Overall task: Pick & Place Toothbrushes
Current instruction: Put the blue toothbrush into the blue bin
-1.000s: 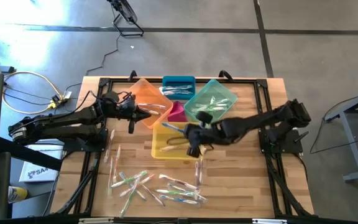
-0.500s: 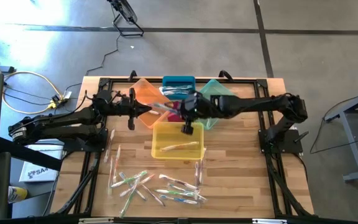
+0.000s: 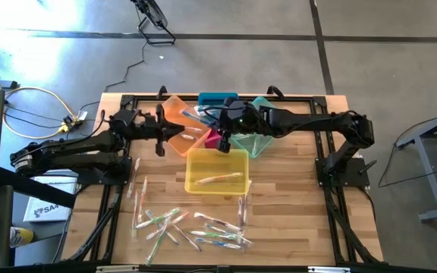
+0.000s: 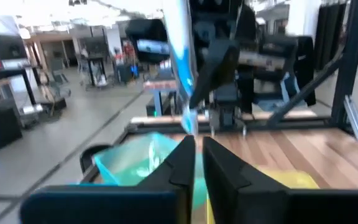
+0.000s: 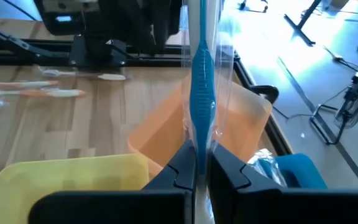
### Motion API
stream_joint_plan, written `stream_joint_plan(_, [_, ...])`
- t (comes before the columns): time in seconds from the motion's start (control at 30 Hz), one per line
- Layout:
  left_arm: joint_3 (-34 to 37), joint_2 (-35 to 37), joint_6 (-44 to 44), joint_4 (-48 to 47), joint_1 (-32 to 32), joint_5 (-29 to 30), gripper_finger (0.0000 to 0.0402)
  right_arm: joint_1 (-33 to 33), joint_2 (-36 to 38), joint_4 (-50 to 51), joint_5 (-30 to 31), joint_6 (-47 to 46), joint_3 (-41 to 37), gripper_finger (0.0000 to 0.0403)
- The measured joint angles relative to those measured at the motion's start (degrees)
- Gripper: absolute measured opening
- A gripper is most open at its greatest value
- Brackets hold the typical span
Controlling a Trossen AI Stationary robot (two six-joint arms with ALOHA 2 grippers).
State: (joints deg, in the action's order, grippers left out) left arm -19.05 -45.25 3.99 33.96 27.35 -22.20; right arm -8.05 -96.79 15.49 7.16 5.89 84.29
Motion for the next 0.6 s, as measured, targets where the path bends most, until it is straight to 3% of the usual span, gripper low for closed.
stream_joint_plan(0.37, [-0.02, -1.02, -7.06, 8.44, 0.0, -0.02, 0.0167, 0.17, -0.02, -1.03, -1.54, 0.09, -0.02, 0.001])
stream_joint_plan(0.6, [-1.38, -4.45, -8.91, 12.46, 0.0, -0.02, 0.0189, 0.17, -0.06, -0.92, -1.77, 0.09, -0.02, 0.001])
